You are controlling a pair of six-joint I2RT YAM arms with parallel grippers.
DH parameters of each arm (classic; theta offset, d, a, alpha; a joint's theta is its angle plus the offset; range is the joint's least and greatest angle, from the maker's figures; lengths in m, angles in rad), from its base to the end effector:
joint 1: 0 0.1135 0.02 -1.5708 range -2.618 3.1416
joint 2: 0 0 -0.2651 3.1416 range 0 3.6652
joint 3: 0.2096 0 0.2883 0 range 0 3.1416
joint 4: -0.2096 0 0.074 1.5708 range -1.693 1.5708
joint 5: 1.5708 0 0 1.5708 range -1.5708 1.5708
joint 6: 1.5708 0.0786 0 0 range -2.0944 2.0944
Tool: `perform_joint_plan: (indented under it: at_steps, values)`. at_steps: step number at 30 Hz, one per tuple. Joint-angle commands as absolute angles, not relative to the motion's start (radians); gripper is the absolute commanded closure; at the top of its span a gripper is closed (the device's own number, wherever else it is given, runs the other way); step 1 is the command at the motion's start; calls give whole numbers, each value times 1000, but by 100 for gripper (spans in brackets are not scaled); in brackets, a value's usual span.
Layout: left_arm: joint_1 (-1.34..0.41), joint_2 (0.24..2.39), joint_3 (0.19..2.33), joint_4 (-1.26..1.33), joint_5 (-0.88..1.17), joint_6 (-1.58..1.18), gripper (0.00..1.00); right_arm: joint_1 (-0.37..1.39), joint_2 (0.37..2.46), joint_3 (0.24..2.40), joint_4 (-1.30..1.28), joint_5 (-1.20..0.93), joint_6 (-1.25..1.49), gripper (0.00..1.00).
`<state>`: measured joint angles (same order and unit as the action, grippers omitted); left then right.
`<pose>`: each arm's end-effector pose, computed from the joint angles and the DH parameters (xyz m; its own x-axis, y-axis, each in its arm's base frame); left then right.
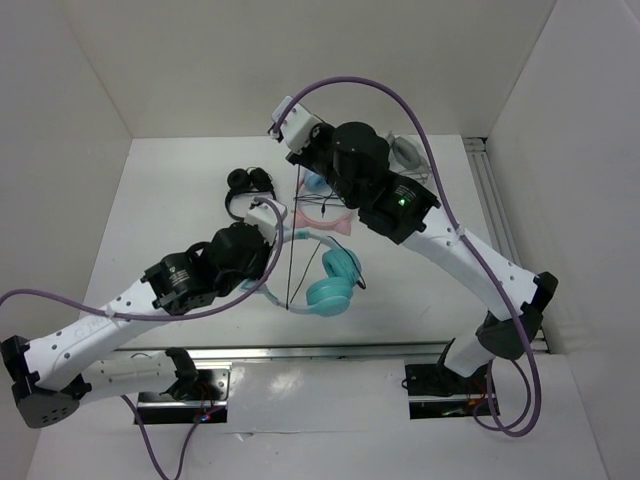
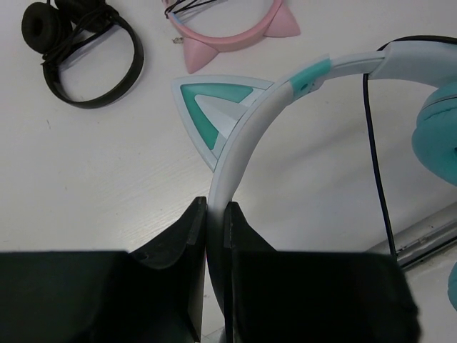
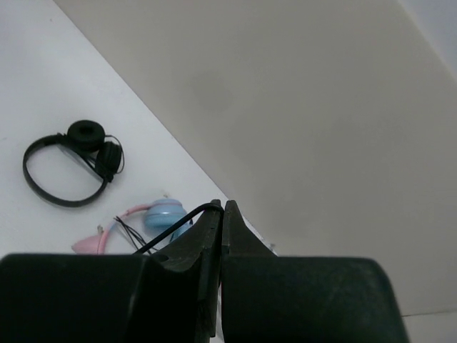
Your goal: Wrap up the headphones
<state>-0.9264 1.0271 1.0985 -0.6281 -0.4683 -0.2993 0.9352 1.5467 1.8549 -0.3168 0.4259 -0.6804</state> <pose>0.1979 -0.2043 0.3442 -0.4458 0.1553 -0.8816 0.3681 0.9295 -0.0224 0.2693 0.3104 0.5200 0.3028 -0.5546 -0.7751 -0.3822 0.6743 -0.6318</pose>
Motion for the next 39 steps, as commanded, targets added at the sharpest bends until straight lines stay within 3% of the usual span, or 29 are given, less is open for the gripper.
perform_joint_plan:
  at_steps: [1,10,16,25,32,39]
  values:
    - [-971,983,1115,-762,-428,-256,100,838,1456,1812,-68,466,-701,100]
    - [-971,885,1285,-894,-439,-288,100,602,1335,1522,-17,205,-536,100]
    - [-980,853,1356,-897,-278,-270,100,526,1365,1490,-57,-21,-445,100]
    - [-980,887,1374,-873,-134,-250,100,506,1378,1457,3,-78,-407,100]
    - [-980,867,1445,-864,-299,-305,100,485,1361,1293,96,-130,-339,100]
    - [-980,854,1535,-819,-342,-333,100,474,1380,1134,205,-509,-206,100]
